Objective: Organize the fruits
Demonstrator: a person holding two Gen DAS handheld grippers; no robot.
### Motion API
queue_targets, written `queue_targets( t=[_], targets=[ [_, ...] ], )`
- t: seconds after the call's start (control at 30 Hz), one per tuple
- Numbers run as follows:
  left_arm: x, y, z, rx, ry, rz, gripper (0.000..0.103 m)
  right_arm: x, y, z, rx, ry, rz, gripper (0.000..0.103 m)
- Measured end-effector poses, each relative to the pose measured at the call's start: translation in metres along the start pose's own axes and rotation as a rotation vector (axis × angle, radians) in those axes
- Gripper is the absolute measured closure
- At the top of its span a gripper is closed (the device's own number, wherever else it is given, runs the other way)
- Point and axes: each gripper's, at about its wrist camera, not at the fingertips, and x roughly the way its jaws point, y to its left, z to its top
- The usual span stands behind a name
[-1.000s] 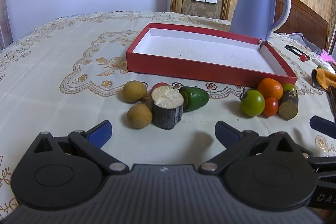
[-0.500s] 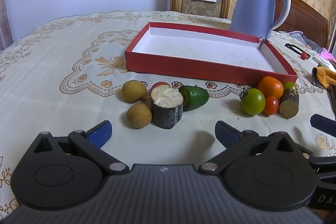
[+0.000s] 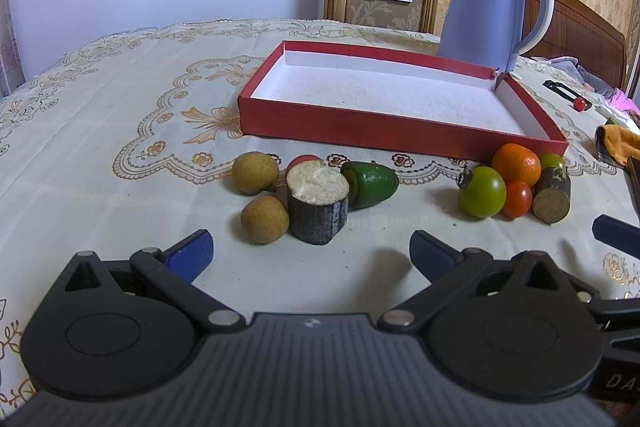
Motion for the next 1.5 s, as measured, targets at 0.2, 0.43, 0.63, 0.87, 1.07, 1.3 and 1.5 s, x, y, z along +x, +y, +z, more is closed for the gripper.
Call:
queue_targets(
  t=[0.2,0.43,0.63,0.87,1.07,1.3,1.5],
  targets=[
    [0.0005,-0.0005,-0.0005,0.002,0.001,0.001,0.000,-0.0003,0.0006,0.0002,-0.001,-0.002,0.001,0.000],
    [0.0006,-0.0003,-0.0005,0.003,0.001,0.001,0.000,-0.0005,0.0003,0.0006,-0.002,-0.006,0.002,0.000],
    [0.0008,0.0003,-0.0007,0.004,0.002,0.001,0.000,-0.0010,0.0002,0.0003,-0.003,-0.007,0.002,0.000],
    [0.0014,0.0004,-0.0005,0.008,0.005,0.003,0.000,-0.0012,-0.0003,0.0002,-0.003,-0.008,0.002,0.000],
    [0.0013,0.0004,-0.0004,0.008,0.005,0.003,0.000,-0.0013,0.0000,0.0000,-0.003,-0.008,0.002,0.000],
    [0.0013,0.0001,-0.0004,0.008,0.005,0.004,0.000,-0.0018,-0.0019,-0.0004,-0.002,-0.010,0.008,0.000],
    [0.0013,0.0000,-0.0004,0.008,0.005,0.004,0.000,-0.0023,-0.0025,-0.0007,-0.006,-0.012,0.014,0.000]
  ],
)
